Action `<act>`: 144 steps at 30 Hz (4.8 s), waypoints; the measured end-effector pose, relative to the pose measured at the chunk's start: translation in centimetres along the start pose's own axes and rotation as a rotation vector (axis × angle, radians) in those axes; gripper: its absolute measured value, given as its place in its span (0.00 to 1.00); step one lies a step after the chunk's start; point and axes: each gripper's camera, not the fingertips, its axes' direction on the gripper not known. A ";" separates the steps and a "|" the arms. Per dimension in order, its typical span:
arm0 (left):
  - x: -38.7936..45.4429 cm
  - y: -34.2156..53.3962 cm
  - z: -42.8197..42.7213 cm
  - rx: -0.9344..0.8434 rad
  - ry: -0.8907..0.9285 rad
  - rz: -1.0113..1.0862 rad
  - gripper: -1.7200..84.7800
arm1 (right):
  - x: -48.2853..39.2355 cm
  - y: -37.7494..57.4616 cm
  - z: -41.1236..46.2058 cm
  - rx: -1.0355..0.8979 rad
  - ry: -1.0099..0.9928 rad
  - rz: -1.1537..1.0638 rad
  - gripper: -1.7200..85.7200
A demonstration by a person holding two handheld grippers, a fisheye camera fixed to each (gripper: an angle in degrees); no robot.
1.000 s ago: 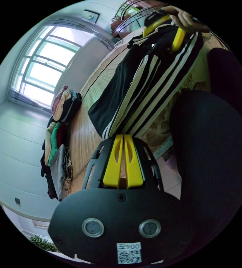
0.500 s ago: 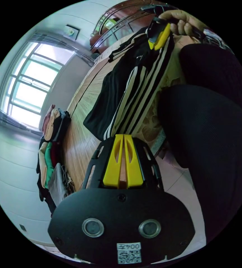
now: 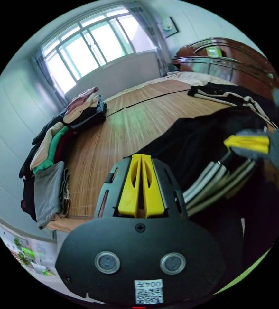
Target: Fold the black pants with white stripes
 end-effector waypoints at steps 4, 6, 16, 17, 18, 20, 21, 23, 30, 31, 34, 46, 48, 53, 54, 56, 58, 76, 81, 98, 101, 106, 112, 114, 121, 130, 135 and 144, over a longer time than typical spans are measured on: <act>1.6 -4.6 7.6 -0.195 -0.058 -0.032 0.02 | 0.9 2.7 2.7 -0.014 -0.096 0.069 0.02; 1.5 -3.6 10.9 -0.291 -0.050 -0.033 0.02 | 1.2 3.6 2.7 0.026 -0.101 0.062 0.03; 2.4 -3.3 8.6 -0.110 -0.003 -0.047 0.02 | 17.4 4.4 5.3 0.023 -0.567 0.390 0.11; 2.2 -3.5 8.5 -0.110 0.011 -0.057 0.02 | 18.7 4.9 6.0 0.019 -0.606 0.403 0.10; 1.9 -3.7 8.3 -0.111 0.036 -0.073 0.02 | 19.3 5.2 6.3 0.016 -0.628 0.412 0.10; 1.7 -4.1 8.0 -0.111 0.058 -0.087 0.02 | 21.8 6.8 7.7 0.031 -0.754 0.475 0.09; 1.8 -4.4 7.8 -0.111 0.059 -0.088 0.02 | 22.3 7.2 8.0 0.040 -0.787 0.493 0.09; 2.2 -4.8 7.4 -0.111 0.048 -0.082 0.02 | 23.7 8.1 9.3 0.054 -0.865 0.529 0.09; 2.5 -6.3 5.9 -0.113 0.058 -0.087 0.02 | 24.3 6.8 11.7 -0.014 -0.873 0.465 0.10; 2.5 -6.6 5.7 -0.113 0.057 -0.086 0.02 | 24.1 6.4 12.1 -0.047 -0.847 0.436 0.10; 2.5 -7.2 5.0 -0.114 0.059 -0.087 0.02 | 24.1 6.0 12.6 -0.081 -0.783 0.400 0.11; -0.8 -9.1 2.7 -0.119 0.169 -0.165 0.02 | 28.5 8.6 10.5 0.041 -0.874 0.368 0.02; -1.9 -9.2 2.5 -0.120 0.213 -0.194 0.02 | 28.3 9.6 11.4 -0.017 -0.835 0.345 0.02; -5.0 -9.8 2.0 -0.135 0.318 -0.253 0.02 | 30.1 10.7 14.1 -0.046 -0.926 0.474 0.04; -6.1 -10.2 1.9 -0.156 0.362 -0.273 0.02 | 30.3 10.7 13.9 -0.032 -0.933 0.483 0.05; -7.5 -11.4 1.4 -0.206 0.450 -0.272 0.02 | 31.2 10.4 13.3 -0.009 -0.928 0.480 0.07; -7.8 -13.0 -1.0 -0.187 0.559 -0.232 0.02 | 31.6 10.1 13.4 -0.033 -0.922 0.463 0.08; 4.2 -14.6 -8.0 -0.168 1.047 0.152 0.02 | 36.7 3.2 18.7 -0.257 -1.135 0.609 0.12; 4.1 -15.0 -8.8 -0.158 1.027 0.156 0.02 | 36.1 1.4 18.3 -0.232 -1.190 0.624 0.03; 3.4 -19.4 -13.7 -0.089 1.082 0.211 0.02 | 28.9 3.5 5.1 0.100 -0.852 0.593 0.08; -0.8 -19.8 -14.4 0.036 0.953 -0.020 0.02 | 22.1 2.5 1.8 0.093 -0.578 0.382 0.08; -3.6 -18.5 -6.3 -0.237 0.771 -0.283 0.02 | 11.6 1.4 3.1 -0.069 -0.154 0.041 0.08; -6.9 -18.0 -5.0 -0.150 0.862 -0.404 0.02 | 10.7 1.1 1.8 -0.007 -0.267 0.189 0.09; -7.5 -18.3 -3.9 -0.149 0.901 -0.421 0.02 | 9.3 0.2 1.4 -0.010 -0.236 0.156 0.09; -9.1 -22.6 -0.5 -0.215 0.900 -0.365 0.02 | 6.9 -4.8 1.7 -0.074 -0.252 0.172 0.08; -12.6 -8.8 -14.9 -0.014 0.573 -0.243 0.02 | 6.4 -1.2 -2.7 0.014 -0.403 0.415 0.08; -3.0 1.2 -18.7 -0.020 0.251 -0.076 0.03 | 4.2 -2.4 -3.7 -0.013 -0.335 0.415 0.09; 5.0 0.3 -16.1 -0.013 0.010 -0.064 0.08 | 0.5 -6.4 -4.6 -0.051 -0.276 0.379 0.09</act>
